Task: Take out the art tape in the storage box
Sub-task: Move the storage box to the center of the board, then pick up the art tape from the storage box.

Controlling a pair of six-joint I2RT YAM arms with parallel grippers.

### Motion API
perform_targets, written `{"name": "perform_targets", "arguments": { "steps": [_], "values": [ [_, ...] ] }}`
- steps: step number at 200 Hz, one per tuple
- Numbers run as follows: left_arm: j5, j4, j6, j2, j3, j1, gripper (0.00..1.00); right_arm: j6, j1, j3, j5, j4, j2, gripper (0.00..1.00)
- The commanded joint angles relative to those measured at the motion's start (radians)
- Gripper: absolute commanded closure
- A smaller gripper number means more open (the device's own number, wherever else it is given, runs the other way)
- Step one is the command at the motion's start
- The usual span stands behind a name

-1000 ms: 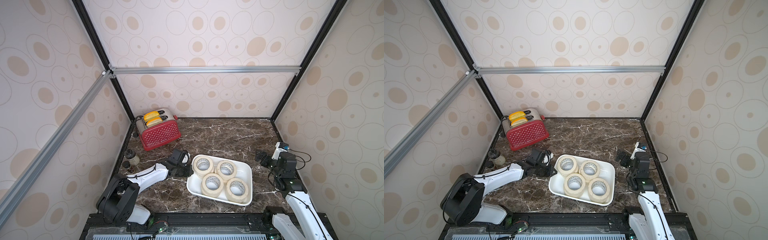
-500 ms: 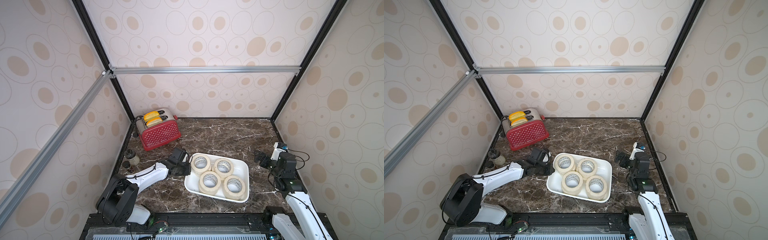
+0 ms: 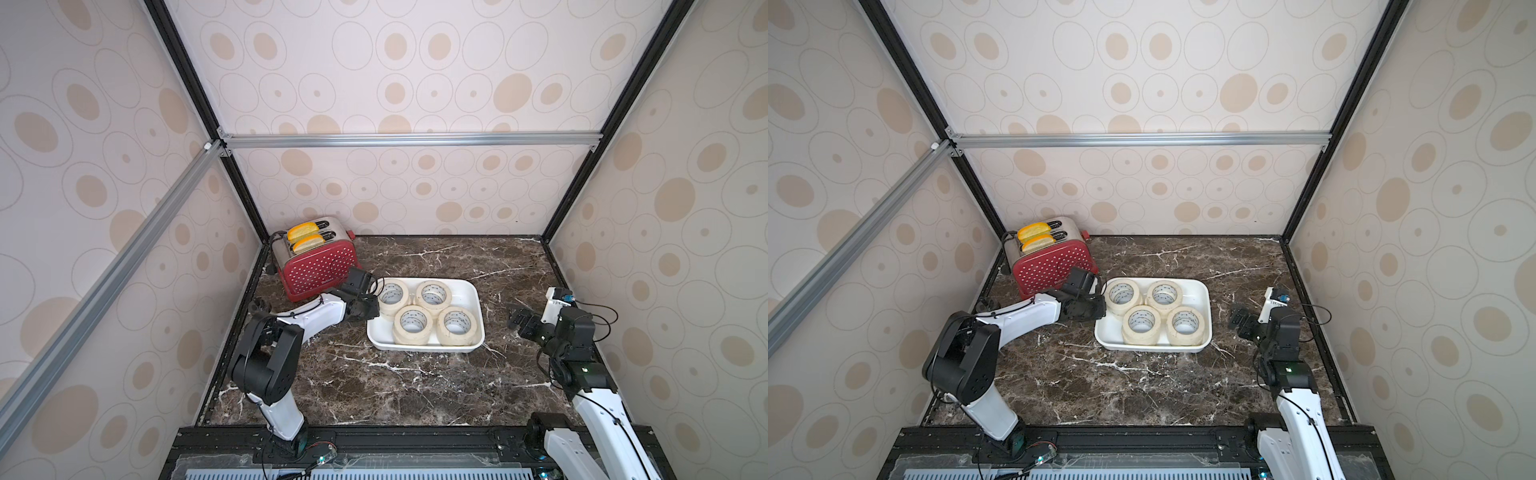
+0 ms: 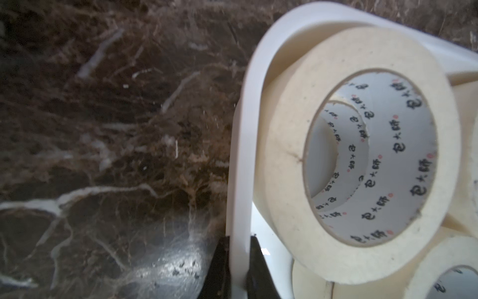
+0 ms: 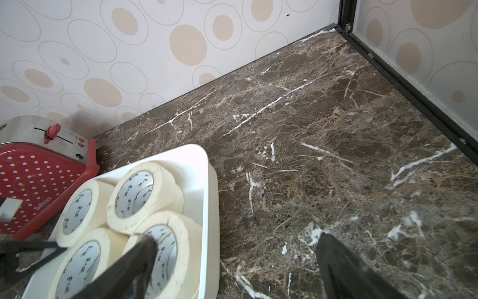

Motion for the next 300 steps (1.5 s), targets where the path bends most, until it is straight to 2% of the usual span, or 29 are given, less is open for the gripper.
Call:
{"name": "perform_targets", "arguments": {
  "steps": [1, 39, 95, 119, 149, 180, 196, 234, 272, 300],
  "values": [
    [-0.095, 0.109, 0.001, 0.054, 0.151, 0.014, 1.00, -0.010, 0.003, -0.010, -0.028, -0.026, -0.009, 0.00],
    [-0.104, 0.075, 0.028, 0.158, 0.299, 0.021, 1.00, -0.008, 0.003, -0.003, -0.053, -0.034, 0.010, 0.00],
    [-0.072, 0.079, 0.030, 0.242, 0.351, 0.024, 1.00, 0.022, 0.002, 0.018, -0.101, -0.039, 0.061, 0.00],
    [-0.061, 0.075, 0.039, 0.231, 0.348, 0.024, 0.72, 0.023, 0.002, 0.019, -0.113, -0.040, 0.063, 0.00],
    [-0.082, 0.061, 0.065, 0.165, 0.319, 0.025, 0.60, 0.010, 0.002, 0.030, -0.117, -0.057, 0.070, 0.00],
    [-0.114, 0.057, 0.097, 0.037, 0.246, 0.024, 0.47, -0.019, 0.002, 0.050, -0.118, -0.082, 0.069, 0.00],
    [-0.095, 0.053, 0.093, -0.034, 0.201, 0.024, 0.38, -0.031, 0.002, 0.058, -0.115, -0.094, 0.071, 0.00],
    [0.020, 0.091, 0.035, -0.145, 0.100, -0.013, 0.29, 0.009, 0.002, 0.076, -0.170, -0.069, 0.092, 0.00],
    [0.058, 0.061, 0.043, -0.115, 0.094, -0.123, 0.23, -0.003, 0.002, 0.096, -0.191, -0.093, 0.107, 0.00],
    [0.059, 0.061, 0.045, -0.067, 0.080, -0.163, 0.19, -0.009, 0.002, 0.084, -0.176, -0.096, 0.096, 0.00]
  ]
}}
